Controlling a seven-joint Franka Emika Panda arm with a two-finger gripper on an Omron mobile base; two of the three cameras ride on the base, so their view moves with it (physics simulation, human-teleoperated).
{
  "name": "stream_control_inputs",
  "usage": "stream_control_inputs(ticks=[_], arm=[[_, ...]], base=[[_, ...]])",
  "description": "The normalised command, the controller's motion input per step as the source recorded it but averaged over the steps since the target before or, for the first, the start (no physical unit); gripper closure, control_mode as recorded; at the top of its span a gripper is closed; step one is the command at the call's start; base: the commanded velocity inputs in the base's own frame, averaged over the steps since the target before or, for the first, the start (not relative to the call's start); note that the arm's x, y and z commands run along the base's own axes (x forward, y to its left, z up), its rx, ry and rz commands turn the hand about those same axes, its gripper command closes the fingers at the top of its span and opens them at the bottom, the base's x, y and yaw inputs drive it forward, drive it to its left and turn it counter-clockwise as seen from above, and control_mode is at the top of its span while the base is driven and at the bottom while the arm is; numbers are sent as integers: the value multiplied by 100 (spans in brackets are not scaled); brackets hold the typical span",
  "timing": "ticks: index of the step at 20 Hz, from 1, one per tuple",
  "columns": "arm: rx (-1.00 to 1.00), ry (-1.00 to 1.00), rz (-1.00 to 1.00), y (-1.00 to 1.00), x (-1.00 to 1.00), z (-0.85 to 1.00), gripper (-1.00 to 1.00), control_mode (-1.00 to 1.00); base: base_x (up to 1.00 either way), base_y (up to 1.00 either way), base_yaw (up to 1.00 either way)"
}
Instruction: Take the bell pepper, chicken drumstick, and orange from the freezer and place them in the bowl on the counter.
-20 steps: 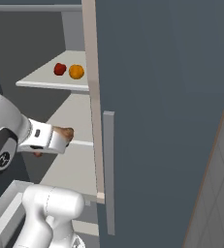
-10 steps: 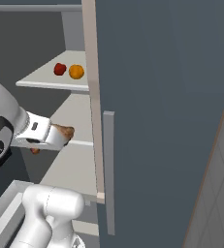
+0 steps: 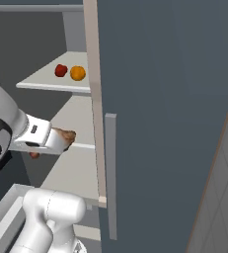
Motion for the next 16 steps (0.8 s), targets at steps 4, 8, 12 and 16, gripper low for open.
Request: stream_control_inputs(ticks=[4, 8, 12, 16], arm=[[0, 0, 0, -2, -12, 0, 100, -100], [0, 0, 0, -7, -14, 0, 100, -100], [0, 0, 0, -7, -17, 0, 100, -100], [0, 0, 0, -1, -8, 0, 100, 100]], base=[[0, 0, 0], [0, 0, 0], [0, 0, 0], [-11, 0, 0]])
